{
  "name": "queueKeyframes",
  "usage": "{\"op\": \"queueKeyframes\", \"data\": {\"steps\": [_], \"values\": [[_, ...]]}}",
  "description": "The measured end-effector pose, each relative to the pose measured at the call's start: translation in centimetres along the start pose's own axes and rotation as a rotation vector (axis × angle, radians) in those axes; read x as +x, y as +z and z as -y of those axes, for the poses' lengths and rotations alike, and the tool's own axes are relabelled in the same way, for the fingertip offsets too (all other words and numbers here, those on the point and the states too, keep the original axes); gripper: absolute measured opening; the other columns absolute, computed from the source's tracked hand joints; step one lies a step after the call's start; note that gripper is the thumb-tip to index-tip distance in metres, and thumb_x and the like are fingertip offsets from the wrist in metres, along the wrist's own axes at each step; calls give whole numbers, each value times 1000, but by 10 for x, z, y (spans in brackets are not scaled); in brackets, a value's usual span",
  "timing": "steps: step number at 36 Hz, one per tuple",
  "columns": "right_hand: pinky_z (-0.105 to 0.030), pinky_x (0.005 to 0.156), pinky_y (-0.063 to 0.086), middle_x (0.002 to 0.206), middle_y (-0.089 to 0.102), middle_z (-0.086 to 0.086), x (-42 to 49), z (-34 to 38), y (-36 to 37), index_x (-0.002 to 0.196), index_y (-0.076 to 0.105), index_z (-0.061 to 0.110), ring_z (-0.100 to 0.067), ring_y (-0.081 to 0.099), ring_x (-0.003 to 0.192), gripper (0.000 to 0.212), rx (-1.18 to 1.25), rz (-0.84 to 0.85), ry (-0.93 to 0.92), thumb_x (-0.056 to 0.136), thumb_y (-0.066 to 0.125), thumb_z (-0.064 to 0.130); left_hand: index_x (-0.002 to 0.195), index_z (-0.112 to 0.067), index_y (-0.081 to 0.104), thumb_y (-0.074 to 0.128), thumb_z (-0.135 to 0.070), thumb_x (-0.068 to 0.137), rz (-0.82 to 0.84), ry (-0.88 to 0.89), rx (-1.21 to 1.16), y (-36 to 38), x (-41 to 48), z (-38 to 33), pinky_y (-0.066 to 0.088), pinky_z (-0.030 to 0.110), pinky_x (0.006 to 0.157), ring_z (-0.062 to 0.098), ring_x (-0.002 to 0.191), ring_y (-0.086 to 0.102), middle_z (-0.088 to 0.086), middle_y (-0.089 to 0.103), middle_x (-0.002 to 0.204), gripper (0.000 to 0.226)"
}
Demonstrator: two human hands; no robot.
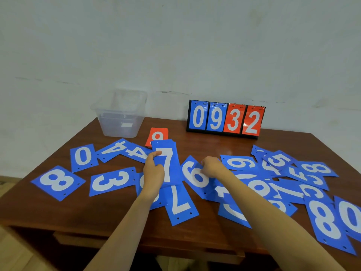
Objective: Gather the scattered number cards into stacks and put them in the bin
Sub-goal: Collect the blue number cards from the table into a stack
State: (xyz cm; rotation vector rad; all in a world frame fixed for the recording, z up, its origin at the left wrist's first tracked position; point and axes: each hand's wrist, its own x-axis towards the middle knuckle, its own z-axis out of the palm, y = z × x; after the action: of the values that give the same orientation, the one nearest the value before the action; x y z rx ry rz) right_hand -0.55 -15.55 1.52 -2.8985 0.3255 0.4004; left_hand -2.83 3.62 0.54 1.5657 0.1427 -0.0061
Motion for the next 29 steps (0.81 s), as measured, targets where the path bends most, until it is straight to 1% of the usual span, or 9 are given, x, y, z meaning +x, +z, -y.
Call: {"op": "queueKeyframes", "data": {"steps": [4, 8, 11, 13, 16, 22, 24, 26, 29], "values": [[-32, 61, 43, 79, 55, -8, -8, -20, -25, 89, 55, 6, -25, 53, 71, 10, 121, -277, 21, 93, 46, 7, 116, -31, 48, 39, 1, 96, -2, -10, 4, 0, -2, -2, 49, 27, 55, 17, 79, 64, -9, 54, 97, 38], [-40, 81, 52, 111, 64, -14, -27, -37, -51, 118, 55, 6, -33, 61, 97, 24, 334, -532, -70, 97, 46, 11, 116, -29, 48, 38, 1, 96, 29, -15, 34, 7, -4, -6, 45, 22, 48, 13, 71, 60, -11, 51, 93, 38], [-28, 80, 49, 107, 65, -10, -44, -46, -62, 109, 62, 5, -26, 61, 98, 18, 485, -681, -187, 95, 51, 8, 115, -26, 50, 38, 5, 93, 69, -39, 38, 19, -5, -12, 41, 21, 44, 12, 61, 55, -3, 54, 90, 40], [-17, 81, 46, 101, 63, -3, -58, -54, -66, 101, 68, 8, -14, 59, 93, 15, 525, -753, -311, 92, 57, 5, 116, -23, 53, 38, 8, 90, 98, -61, 41, 29, -5, -17, 37, 22, 42, 14, 56, 50, 3, 56, 89, 44], [-4, 79, 40, 99, 54, 6, -76, -69, -65, 98, 73, 12, -3, 49, 91, 17, 477, -796, -463, 88, 62, 5, 117, -22, 56, 38, 8, 88, 142, -93, 62, 43, -7, -23, 39, 28, 47, 21, 62, 53, 9, 58, 95, 45], [-5, 71, 44, 88, 49, 9, -98, -99, -49, 97, 75, 11, 5, 52, 84, 18, 469, -777, -614, 83, 67, 3, 116, -16, 55, 42, 5, 92, 249, -40, 63, 66, -18, -30, 35, 22, 45, 9, 48, 38, 0, 52, 80, 35], [-8, 70, 44, 87, 52, 8, -103, -106, -43, 99, 75, 12, 0, 53, 81, 17, 454, -719, -651, 84, 67, 8, 116, -14, 56, 47, 0, 94, 294, -26, 26, 76, -26, -33, 46, 27, 59, 9, 61, 49, -5, 54, 87, 28], [-8, 72, 45, 91, 56, 5, -104, -114, -38, 102, 74, 16, 0, 55, 80, 20, 420, -660, -654, 85, 66, 9, 112, -13, 58, 55, -4, 93, 328, -51, -50, 86, -32, -33, 56, 40, 81, 19, 89, 63, 0, 61, 105, 21], [-5, 74, 43, 95, 62, 1, -103, -125, -30, 104, 73, 19, 4, 56, 79, 22, 388, -617, -635, 86, 66, 8, 109, -12, 59, 62, -4, 89, 353, -61, -126, 101, -41, -32, 52, 44, 93, 24, 108, 61, 3, 58, 118, 22]]}}
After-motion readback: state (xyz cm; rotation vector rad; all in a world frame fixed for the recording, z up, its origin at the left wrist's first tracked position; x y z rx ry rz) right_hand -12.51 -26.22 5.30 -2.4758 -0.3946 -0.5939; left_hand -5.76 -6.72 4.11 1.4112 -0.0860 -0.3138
